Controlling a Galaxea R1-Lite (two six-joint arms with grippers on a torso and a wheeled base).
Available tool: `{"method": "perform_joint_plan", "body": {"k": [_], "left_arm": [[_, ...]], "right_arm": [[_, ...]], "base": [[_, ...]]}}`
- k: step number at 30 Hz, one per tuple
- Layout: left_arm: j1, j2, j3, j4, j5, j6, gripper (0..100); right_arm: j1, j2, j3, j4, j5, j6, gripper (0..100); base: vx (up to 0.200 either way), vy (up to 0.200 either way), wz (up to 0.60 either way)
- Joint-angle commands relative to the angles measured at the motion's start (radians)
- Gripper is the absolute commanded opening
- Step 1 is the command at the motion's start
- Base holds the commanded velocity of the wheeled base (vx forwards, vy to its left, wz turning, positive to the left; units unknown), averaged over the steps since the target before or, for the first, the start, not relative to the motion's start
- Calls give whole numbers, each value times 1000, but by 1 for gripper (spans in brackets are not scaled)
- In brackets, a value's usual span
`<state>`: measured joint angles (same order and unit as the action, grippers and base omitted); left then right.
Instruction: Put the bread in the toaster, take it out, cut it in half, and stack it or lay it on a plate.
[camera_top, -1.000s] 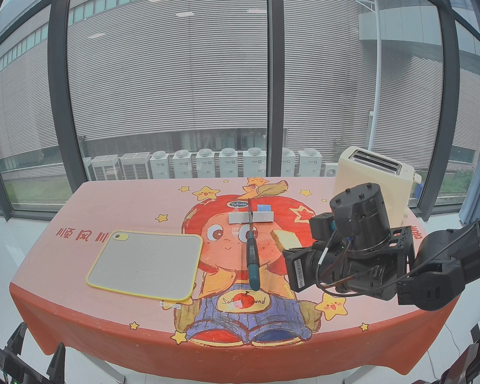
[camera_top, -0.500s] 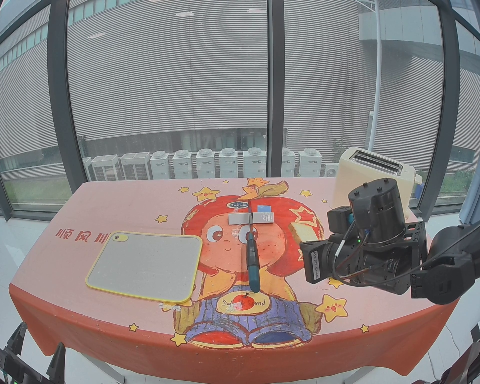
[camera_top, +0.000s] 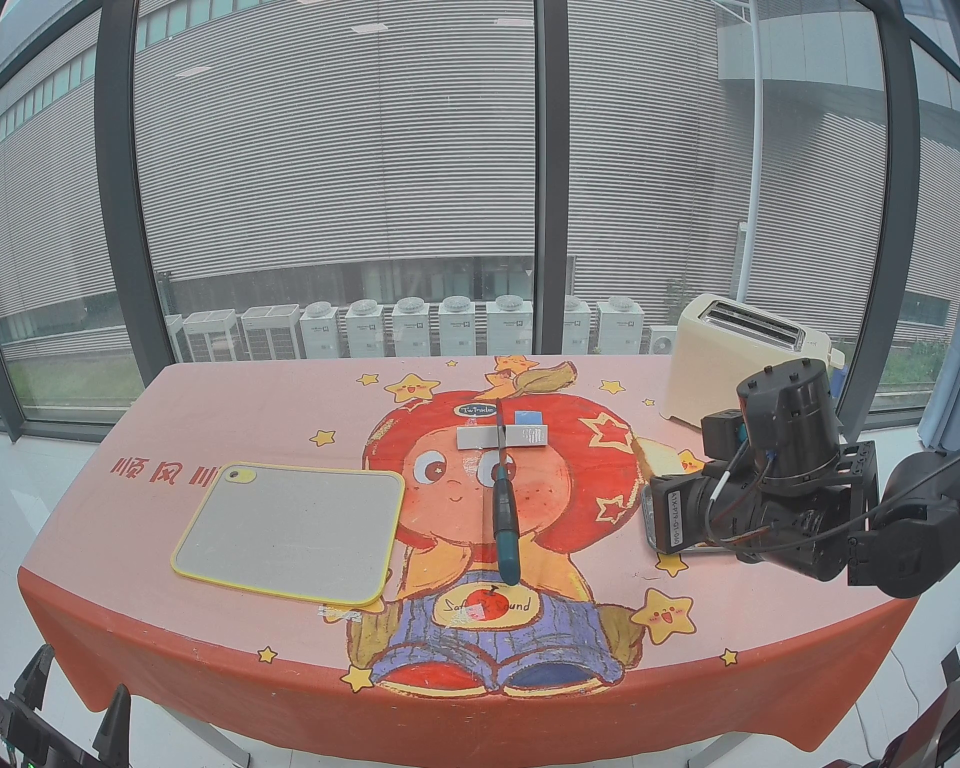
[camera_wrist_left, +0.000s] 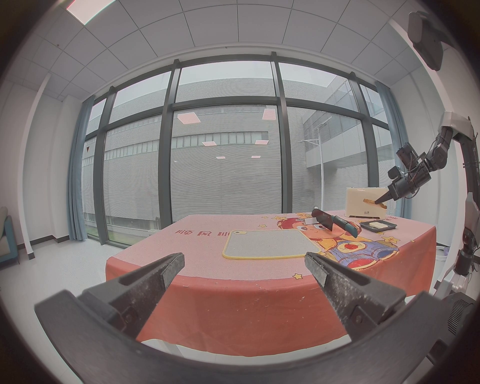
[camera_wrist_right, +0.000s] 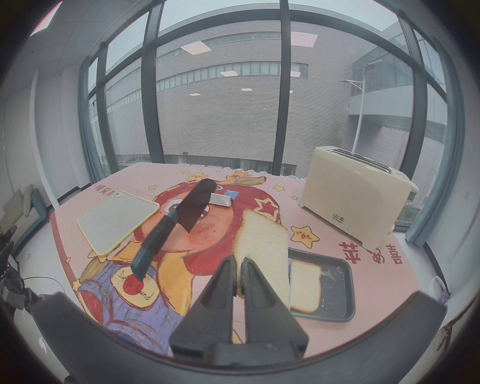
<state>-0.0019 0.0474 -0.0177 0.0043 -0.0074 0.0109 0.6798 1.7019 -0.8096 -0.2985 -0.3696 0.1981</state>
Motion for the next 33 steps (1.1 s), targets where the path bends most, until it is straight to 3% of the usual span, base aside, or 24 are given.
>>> {"method": "perform_joint_plan", "body": {"k": [1, 3, 13, 33], "left_arm": [[0, 2, 18, 0, 0, 0, 100], [0, 2, 18, 0, 0, 0, 100], [0, 2, 18, -1, 0, 0, 100], [0, 2, 18, -1, 0, 1, 100]], "right_arm": [[-17, -5, 23, -2, -2, 3, 0], [-45, -7, 50, -13, -22, 1, 0], [-118, -59, 96, -10, -25, 1, 0], [-152, -42, 92, -5, -25, -11, 0]], "base": [[0, 0, 0], [0, 0, 0], [0, 0, 0], [0, 0, 0]]}}
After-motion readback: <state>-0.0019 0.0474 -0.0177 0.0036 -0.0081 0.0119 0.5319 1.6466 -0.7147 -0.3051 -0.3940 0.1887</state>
